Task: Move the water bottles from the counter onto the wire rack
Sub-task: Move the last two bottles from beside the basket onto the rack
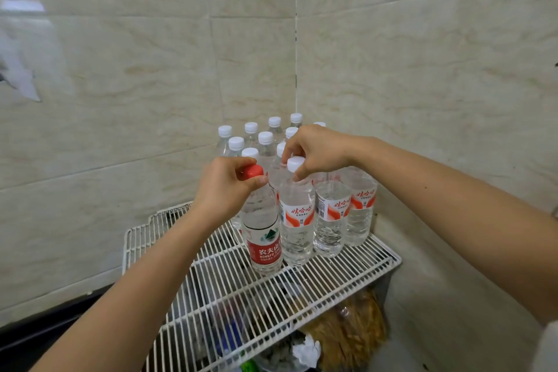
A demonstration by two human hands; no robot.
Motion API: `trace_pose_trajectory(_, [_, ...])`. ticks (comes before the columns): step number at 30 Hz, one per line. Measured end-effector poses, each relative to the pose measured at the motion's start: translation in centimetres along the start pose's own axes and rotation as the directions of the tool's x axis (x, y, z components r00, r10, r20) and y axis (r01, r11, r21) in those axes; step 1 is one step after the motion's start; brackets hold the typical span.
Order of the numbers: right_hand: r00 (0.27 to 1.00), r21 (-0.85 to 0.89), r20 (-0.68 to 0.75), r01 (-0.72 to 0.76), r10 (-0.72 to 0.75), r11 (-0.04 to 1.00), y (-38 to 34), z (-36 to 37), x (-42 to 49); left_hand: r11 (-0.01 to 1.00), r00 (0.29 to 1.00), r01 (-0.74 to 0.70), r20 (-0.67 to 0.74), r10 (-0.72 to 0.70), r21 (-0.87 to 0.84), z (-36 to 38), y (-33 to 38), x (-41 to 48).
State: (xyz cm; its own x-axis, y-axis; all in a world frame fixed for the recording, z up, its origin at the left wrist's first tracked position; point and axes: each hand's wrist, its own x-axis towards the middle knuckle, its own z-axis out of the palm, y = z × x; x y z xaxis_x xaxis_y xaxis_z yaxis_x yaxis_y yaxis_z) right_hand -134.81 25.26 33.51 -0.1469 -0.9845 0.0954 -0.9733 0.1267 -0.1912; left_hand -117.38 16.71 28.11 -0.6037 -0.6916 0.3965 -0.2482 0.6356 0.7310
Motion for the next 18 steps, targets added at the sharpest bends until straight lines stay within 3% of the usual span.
trace_pose_trajectory(11, [1.0,-0.028,-0.007,0.017,-0.017,0.999,-0.3,0.2,-0.2,1.0,0.999,-0.02,-0.029,0.02,-0.001,0.4,0.0,-0.3])
trace_pose_trajectory(18, [0.999,0.059,-0.035,-0.02,0.022,0.998,0.3,0.6,-0.7,0.999,1.0,-0.022,-0.014,0.021,-0.046,0.1,-0.3,-0.3])
